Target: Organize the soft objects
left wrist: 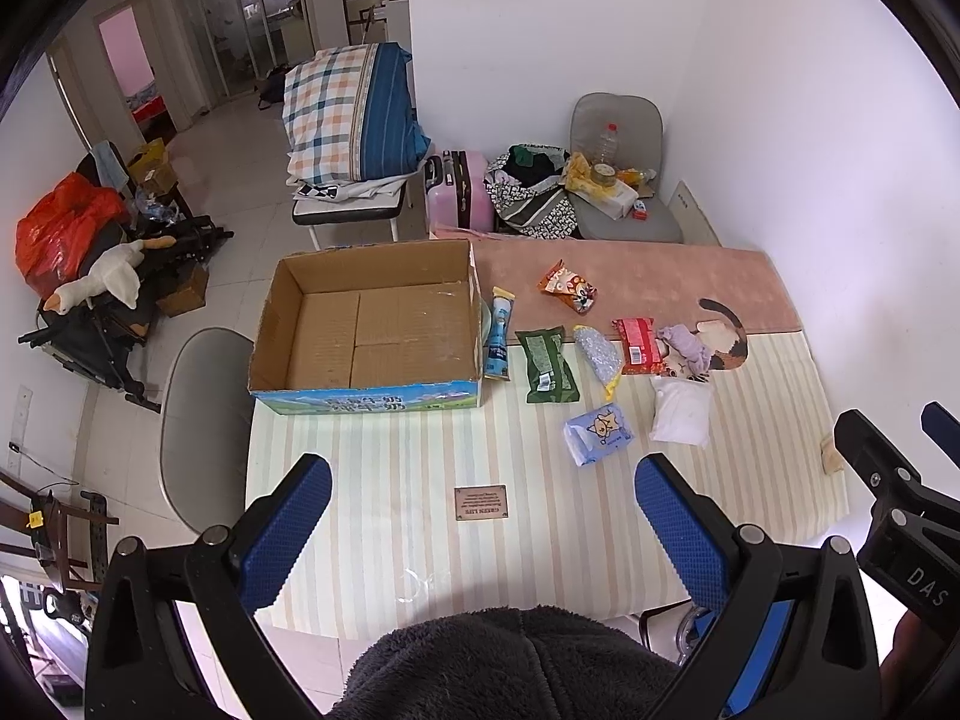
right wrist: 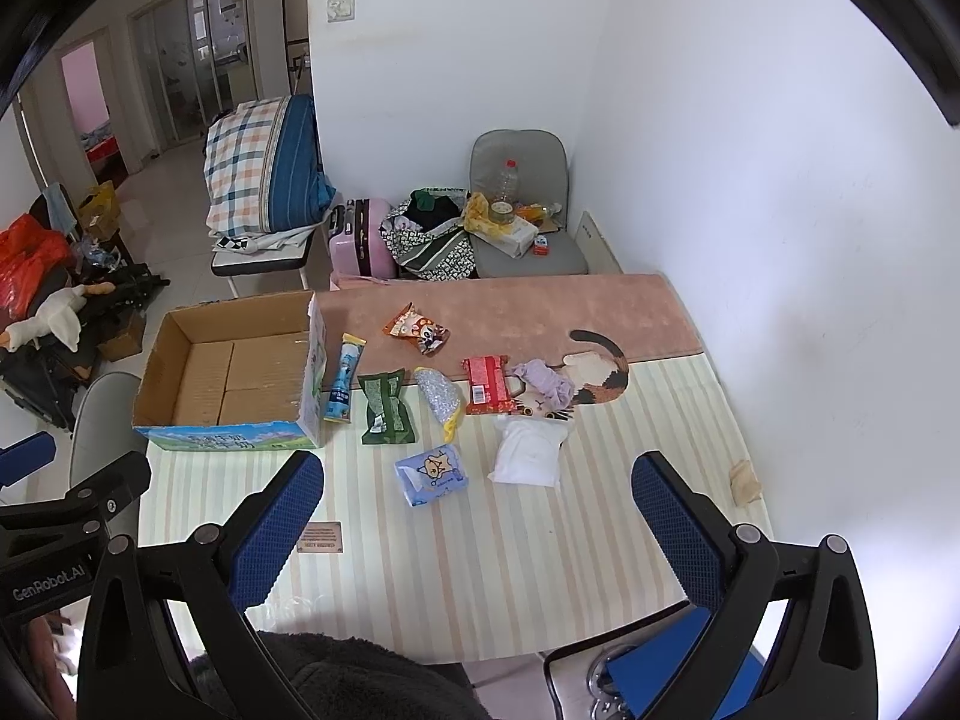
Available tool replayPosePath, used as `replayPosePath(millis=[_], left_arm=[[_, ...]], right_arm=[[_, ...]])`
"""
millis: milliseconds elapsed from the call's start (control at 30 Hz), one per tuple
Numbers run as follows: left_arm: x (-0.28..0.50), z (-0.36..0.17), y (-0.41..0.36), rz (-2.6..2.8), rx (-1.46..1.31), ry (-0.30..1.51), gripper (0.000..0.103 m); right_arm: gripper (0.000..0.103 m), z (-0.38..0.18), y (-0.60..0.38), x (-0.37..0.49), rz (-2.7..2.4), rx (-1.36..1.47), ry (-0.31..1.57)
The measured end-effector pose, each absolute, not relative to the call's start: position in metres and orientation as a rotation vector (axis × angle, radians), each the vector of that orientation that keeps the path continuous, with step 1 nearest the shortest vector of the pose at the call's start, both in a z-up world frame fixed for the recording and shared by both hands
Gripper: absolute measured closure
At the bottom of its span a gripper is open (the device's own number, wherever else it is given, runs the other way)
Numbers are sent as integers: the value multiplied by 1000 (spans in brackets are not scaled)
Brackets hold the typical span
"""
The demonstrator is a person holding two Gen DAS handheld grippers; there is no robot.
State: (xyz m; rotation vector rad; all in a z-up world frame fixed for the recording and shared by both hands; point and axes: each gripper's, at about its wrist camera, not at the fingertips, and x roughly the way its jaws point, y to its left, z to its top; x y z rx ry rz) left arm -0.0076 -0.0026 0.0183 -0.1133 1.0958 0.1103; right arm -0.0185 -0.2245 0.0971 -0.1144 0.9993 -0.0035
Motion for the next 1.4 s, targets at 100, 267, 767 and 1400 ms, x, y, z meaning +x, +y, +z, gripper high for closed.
replayPosePath(millis=[100, 267, 767, 1400], left_arm=[[-11, 20, -2, 113, -112, 1089, 0], [-12, 21, -2, 112, -109, 1090, 0], [-12, 22, -4, 112, -106, 1089, 0], [-11, 21, -4, 113, -110, 1083, 0]], right_arm=[[0, 98, -223, -19, -2, -114, 998], [0, 98, -222, -21, 0, -113, 996], [0, 103, -221, -21, 2, -112, 990], [0, 99, -219, -18, -2, -118, 982]])
